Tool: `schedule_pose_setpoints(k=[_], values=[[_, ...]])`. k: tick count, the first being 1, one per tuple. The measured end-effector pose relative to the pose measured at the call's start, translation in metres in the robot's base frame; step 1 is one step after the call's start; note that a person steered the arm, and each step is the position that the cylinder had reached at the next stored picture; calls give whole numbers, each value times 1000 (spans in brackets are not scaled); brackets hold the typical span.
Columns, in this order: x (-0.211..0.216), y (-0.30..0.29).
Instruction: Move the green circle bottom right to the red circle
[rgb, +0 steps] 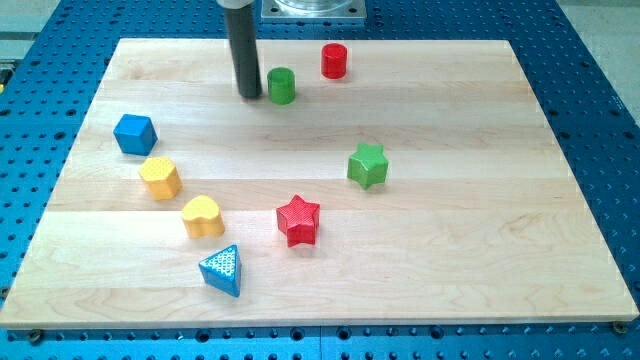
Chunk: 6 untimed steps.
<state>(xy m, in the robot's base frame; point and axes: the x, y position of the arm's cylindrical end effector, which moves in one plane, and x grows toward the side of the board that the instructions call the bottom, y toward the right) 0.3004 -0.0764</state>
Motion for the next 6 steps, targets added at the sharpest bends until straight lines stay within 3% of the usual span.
schedule_pose_setpoints(k=[2,3,4,5,6], values=[[10,154],[-14,154],[4,209],[26,222],[17,260]])
